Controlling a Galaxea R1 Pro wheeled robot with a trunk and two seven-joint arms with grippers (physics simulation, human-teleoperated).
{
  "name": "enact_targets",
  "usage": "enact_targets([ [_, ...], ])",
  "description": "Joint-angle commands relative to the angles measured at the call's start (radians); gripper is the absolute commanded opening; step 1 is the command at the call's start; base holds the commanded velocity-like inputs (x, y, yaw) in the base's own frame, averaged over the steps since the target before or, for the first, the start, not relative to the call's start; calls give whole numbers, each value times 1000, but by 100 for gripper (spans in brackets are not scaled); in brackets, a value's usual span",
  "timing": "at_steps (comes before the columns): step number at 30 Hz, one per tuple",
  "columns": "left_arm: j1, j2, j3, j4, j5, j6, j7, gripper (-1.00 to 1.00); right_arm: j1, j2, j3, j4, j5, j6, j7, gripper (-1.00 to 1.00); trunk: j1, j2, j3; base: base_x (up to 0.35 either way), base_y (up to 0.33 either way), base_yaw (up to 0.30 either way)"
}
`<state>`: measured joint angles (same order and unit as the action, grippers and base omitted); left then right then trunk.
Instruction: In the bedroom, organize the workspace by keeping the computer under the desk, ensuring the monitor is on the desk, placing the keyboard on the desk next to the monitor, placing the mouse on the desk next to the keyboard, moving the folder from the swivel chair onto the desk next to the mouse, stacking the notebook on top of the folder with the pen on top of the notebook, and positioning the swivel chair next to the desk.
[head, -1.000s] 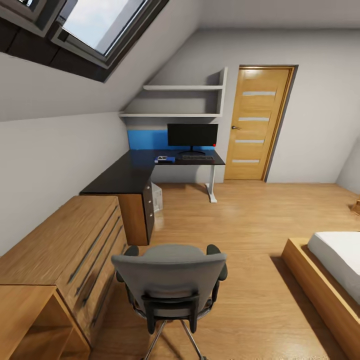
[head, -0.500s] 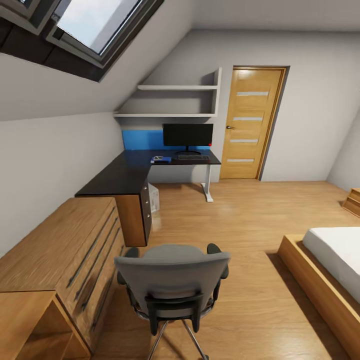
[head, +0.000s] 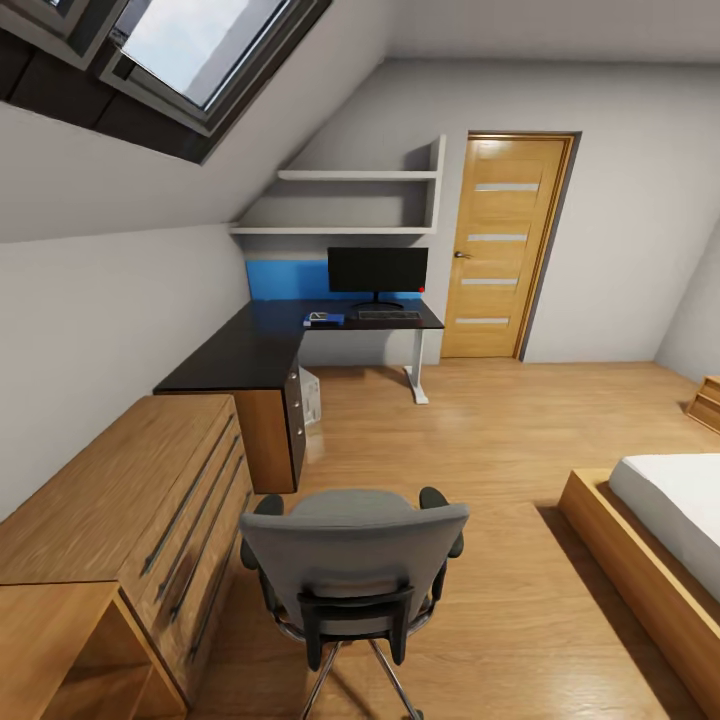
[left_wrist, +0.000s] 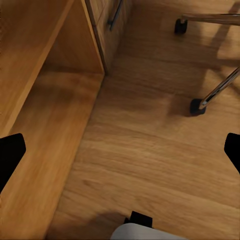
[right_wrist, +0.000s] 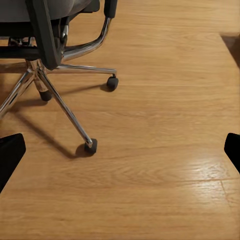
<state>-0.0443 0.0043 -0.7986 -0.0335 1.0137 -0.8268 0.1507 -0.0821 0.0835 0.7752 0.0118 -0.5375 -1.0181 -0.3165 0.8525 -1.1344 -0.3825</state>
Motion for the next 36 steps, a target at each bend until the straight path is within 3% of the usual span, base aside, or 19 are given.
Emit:
enact_targets([
  [1, 0, 0, -9, -2, -1, -1, 10, 100, -1, 1, 9, 1, -4, -2, -5, 100, 0, -1, -1, 0, 2, 0],
  [23, 0, 1, -5, -2, 1, 74, 9, 100, -1, -2, 8, 1, -4, -2, -6, 100, 0, -1, -1, 0, 0, 0],
  [36, 0, 3, -5, -2, 3, 83, 15, 100, -1, -4, 7, 0, -6, -2, -6, 100, 50, -92, -42, 0, 0, 0],
])
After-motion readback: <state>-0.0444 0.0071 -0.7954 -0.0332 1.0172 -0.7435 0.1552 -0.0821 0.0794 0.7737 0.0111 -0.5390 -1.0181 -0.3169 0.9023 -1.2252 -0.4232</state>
